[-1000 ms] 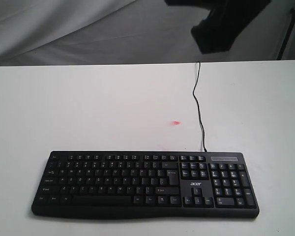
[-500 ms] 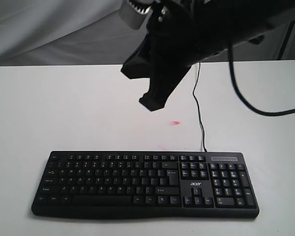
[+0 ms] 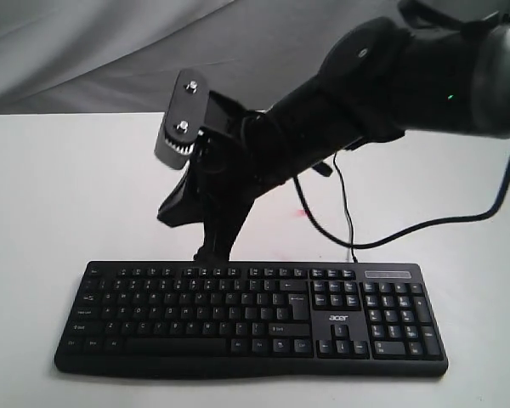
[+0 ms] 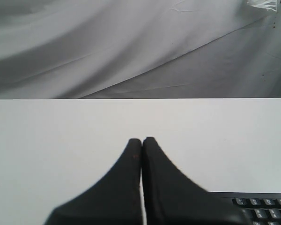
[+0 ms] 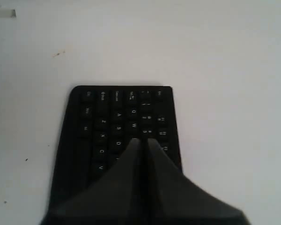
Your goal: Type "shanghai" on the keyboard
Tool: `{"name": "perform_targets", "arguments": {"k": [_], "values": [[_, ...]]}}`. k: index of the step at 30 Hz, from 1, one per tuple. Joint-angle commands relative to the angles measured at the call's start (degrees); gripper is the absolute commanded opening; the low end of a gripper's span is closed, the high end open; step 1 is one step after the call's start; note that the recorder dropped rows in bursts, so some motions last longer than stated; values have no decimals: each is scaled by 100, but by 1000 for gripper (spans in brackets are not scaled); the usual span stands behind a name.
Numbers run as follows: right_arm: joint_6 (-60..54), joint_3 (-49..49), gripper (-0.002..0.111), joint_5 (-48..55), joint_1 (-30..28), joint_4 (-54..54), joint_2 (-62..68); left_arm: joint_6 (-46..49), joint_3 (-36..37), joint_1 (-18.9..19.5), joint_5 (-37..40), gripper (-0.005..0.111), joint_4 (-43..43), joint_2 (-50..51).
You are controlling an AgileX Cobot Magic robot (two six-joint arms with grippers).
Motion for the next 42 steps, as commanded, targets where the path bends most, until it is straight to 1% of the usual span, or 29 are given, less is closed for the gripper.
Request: {"name": "perform_targets", "arguments": {"k": [1,5,7,10,15,23,26,33,38,42], "values": [[-97,-20,0,-12,356,169,304,-7,3,-23,0,1,-23,18],[-144,-20,0,-621,757,143,469,-7,3,-23,0,1,-23,18],[-119,-20,0,-727,915,131,536,-7,3,-23,0,1,-23,18],[-119,-20,0,-806,1095,101,641,-7,3,-23,0,1,-23,18],[-61,-20,0,-1315,1337,126,778,-7,3,-23,0,1,-23,18],[-132,-20,0,-1446,1349,801,1208,-7,3,-23,0,1,-23,18],[-372,-33,0,-1655,1349,960,1292,-7,3,-23,0,1,-23,18],[-419,-33,0,-1806,1349,973,1321,-7,3,-23,0,1,-23,18],[-419,-33,0,-2181,1349,973,1384,-7,3,-23,0,1,-23,18],[-419,-227,0,-2103,1349,935,1512,-7,3,-23,0,1,-23,18]]}}
